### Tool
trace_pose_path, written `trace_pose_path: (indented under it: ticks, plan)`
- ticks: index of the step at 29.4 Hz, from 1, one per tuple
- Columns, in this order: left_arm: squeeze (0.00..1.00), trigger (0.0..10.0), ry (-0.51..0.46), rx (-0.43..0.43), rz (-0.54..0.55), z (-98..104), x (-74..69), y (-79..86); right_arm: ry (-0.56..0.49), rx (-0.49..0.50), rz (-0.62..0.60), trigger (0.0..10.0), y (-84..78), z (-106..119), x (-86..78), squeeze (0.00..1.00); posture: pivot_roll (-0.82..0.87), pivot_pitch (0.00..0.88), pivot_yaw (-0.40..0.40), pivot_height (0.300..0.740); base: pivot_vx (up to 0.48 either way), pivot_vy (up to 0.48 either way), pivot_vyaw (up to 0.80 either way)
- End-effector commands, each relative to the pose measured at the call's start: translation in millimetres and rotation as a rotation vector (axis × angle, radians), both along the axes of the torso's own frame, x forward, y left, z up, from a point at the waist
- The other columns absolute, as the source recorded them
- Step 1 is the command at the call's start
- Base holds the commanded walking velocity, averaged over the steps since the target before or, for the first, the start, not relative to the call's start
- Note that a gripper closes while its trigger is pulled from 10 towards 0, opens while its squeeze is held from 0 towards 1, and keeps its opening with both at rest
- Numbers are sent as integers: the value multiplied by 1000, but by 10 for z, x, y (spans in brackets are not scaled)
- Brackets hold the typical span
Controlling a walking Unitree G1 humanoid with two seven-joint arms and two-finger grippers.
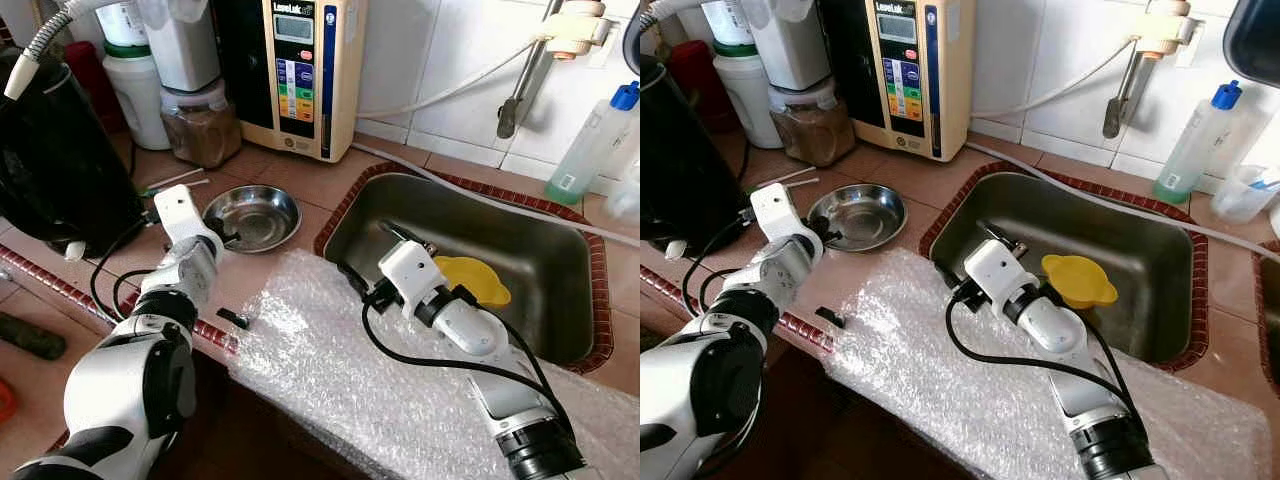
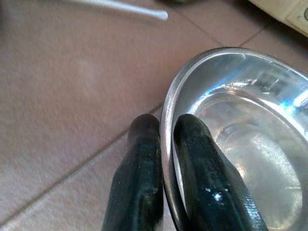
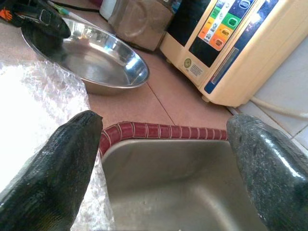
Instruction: Kitchen organization
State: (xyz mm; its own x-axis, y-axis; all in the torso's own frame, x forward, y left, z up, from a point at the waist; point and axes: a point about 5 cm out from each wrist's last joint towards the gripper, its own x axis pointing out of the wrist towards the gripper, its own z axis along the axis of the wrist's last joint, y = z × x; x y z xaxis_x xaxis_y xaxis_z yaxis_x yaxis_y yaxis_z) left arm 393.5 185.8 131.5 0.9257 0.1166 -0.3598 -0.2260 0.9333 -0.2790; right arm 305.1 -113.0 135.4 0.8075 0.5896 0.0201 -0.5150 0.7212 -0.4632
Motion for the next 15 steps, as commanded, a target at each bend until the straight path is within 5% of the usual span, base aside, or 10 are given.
trace_pose_path:
  ticks: [1,7,15]
  plan:
    - [0,0,7,36,-16,-23,-22,64,-7,-4,-6,10000,-19,33,35,1000,21,0,56,740,0,0,0]
    - [0,0,-68,17,-36,-5,-40,137,-11,-7,-9,10000,-44,62,71,1000,31,0,47,740,0,0,0]
    - [0,0,-351,-76,-97,191,-25,-42,-7,38,-6,10000,-29,111,116,969,30,0,29,740,0,0,0]
